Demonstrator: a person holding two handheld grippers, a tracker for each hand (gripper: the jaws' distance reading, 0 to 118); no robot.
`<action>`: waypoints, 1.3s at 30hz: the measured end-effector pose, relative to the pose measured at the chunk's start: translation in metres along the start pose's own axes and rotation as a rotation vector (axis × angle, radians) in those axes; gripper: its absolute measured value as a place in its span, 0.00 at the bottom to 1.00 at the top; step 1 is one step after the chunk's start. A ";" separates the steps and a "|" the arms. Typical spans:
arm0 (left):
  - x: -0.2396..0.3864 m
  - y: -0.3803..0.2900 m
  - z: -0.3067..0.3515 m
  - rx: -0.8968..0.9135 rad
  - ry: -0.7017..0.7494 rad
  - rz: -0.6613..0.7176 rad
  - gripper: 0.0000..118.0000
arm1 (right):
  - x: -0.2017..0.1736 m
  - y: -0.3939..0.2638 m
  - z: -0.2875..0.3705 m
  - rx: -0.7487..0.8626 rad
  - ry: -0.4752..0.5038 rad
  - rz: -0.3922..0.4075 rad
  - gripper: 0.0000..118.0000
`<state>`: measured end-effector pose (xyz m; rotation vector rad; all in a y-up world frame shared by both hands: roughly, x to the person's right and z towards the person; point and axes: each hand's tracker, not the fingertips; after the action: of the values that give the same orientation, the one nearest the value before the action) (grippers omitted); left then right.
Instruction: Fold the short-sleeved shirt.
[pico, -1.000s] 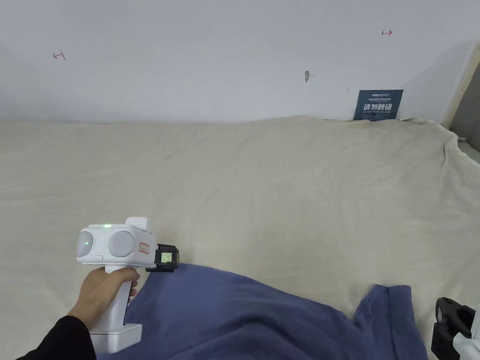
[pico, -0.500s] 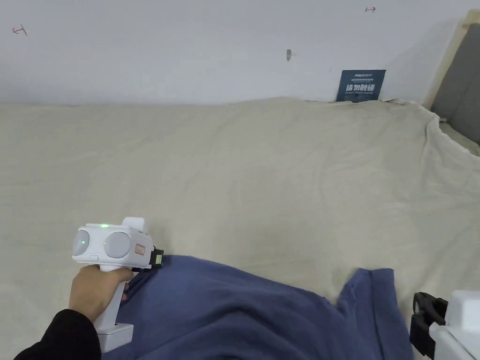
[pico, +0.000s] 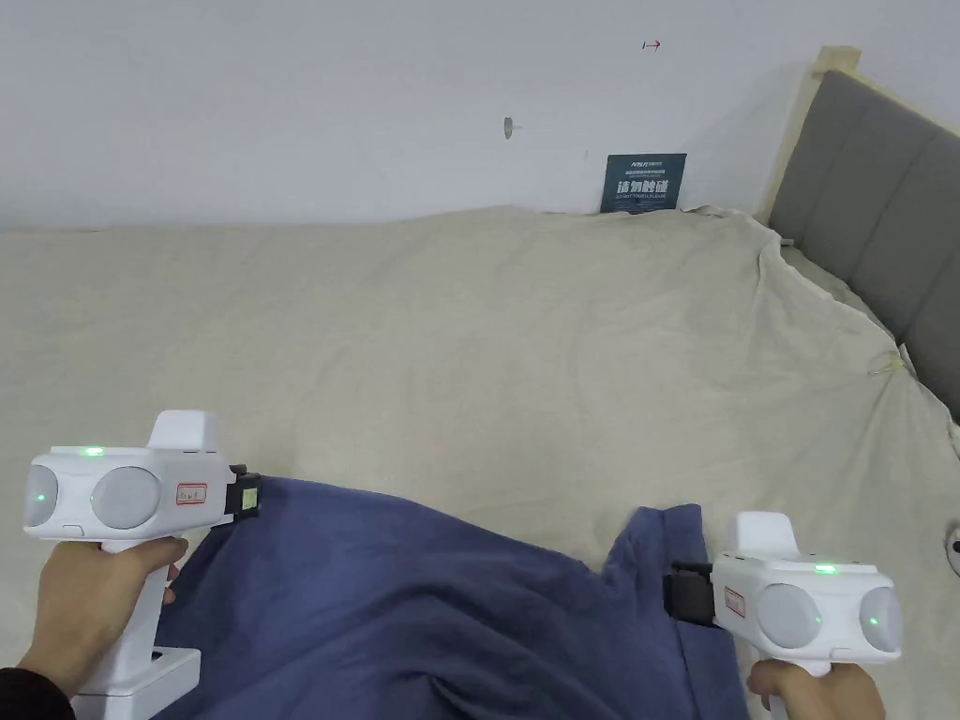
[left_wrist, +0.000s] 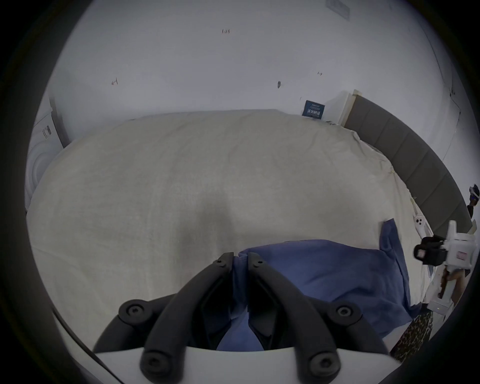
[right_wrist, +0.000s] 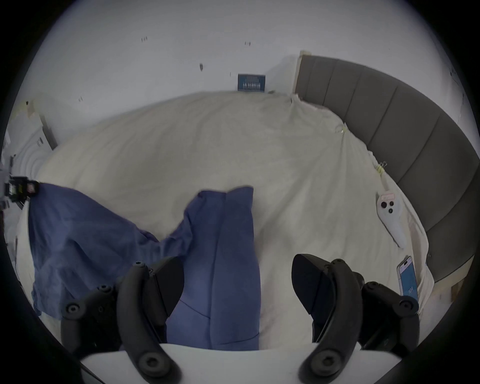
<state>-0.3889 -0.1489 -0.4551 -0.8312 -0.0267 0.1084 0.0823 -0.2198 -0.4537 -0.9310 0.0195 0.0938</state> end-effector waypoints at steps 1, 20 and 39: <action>0.001 -0.001 0.004 0.004 -0.002 -0.002 0.06 | -0.006 -0.003 -0.001 -0.011 -0.008 0.008 0.76; -0.009 -0.016 0.039 0.032 0.044 0.054 0.06 | -0.012 -0.020 0.055 0.060 0.098 -0.064 0.03; -0.055 0.019 0.223 0.342 0.153 0.127 0.06 | -0.002 0.098 0.209 0.576 0.306 0.017 0.03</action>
<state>-0.4597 0.0218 -0.3183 -0.4972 0.1843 0.1632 0.0668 0.0063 -0.4073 -0.3617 0.3223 -0.0402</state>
